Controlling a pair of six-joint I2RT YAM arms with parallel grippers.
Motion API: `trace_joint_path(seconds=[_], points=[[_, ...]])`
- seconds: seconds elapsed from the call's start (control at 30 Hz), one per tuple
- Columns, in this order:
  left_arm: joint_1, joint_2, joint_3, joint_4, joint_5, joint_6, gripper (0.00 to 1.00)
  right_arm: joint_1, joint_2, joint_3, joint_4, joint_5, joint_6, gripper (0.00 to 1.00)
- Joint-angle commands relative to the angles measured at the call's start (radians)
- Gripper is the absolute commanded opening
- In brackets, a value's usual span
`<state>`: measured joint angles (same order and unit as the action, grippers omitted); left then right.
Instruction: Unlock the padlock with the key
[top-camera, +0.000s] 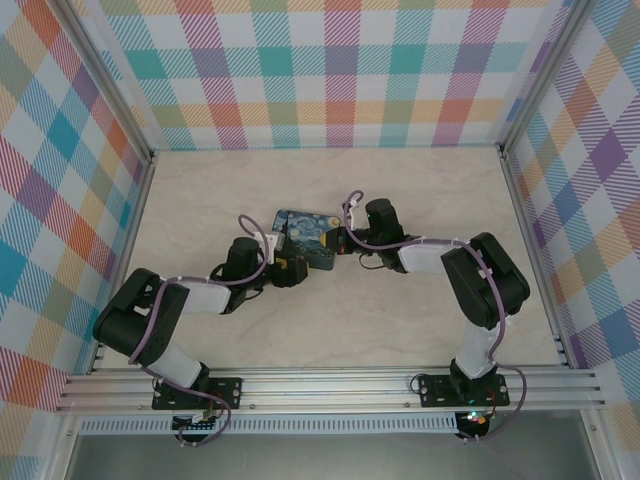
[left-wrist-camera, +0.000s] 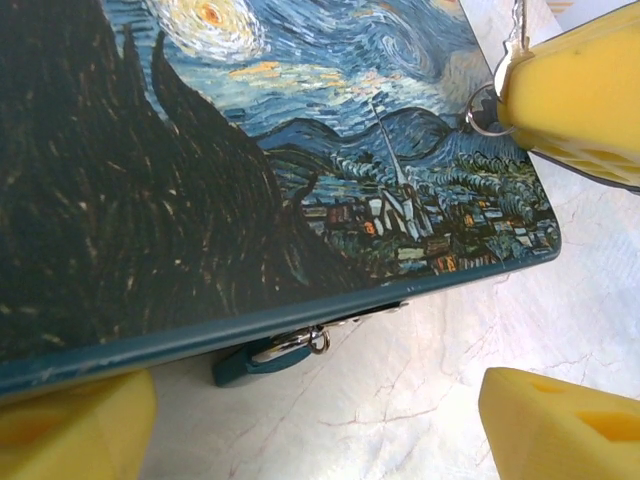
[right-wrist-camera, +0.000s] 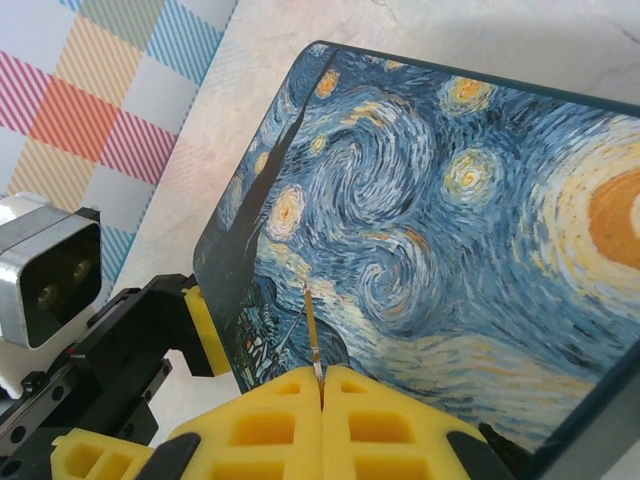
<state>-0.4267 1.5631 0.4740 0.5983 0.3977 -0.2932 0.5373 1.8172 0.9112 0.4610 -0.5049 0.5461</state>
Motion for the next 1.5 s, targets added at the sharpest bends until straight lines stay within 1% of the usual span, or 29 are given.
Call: trace_joint_path(seconds=[0.0,0.13,0.3,0.53,0.87,1.07,1.2,1.47], points=[[0.007,0.031,0.024,0.019,0.006,0.027,0.81,0.007,0.028,0.016,-0.074,0.029,0.000,0.00],[0.008,0.067,0.019,0.054,0.048,0.014,0.76,0.016,0.035,0.014,-0.083,0.029,-0.004,0.00],[0.005,0.099,-0.006,0.116,0.048,0.002,0.73,0.025,0.038,0.020,-0.080,0.023,-0.012,0.00],[-0.020,0.126,-0.031,0.176,-0.029,0.017,0.71,0.036,0.037,0.013,-0.079,0.037,-0.024,0.00],[-0.059,0.150,-0.021,0.197,-0.042,-0.011,0.60,0.047,0.026,-0.001,-0.073,0.047,-0.025,0.00],[-0.090,0.151,-0.016,0.198,-0.084,-0.050,0.52,0.052,0.021,-0.009,-0.062,0.047,-0.023,0.00],[-0.110,0.153,-0.012,0.199,-0.126,-0.072,0.52,0.053,0.019,-0.012,-0.062,0.050,-0.022,0.00],[-0.115,0.141,-0.011,0.190,-0.221,-0.131,0.50,0.058,0.008,-0.018,-0.064,0.055,-0.024,0.00]])
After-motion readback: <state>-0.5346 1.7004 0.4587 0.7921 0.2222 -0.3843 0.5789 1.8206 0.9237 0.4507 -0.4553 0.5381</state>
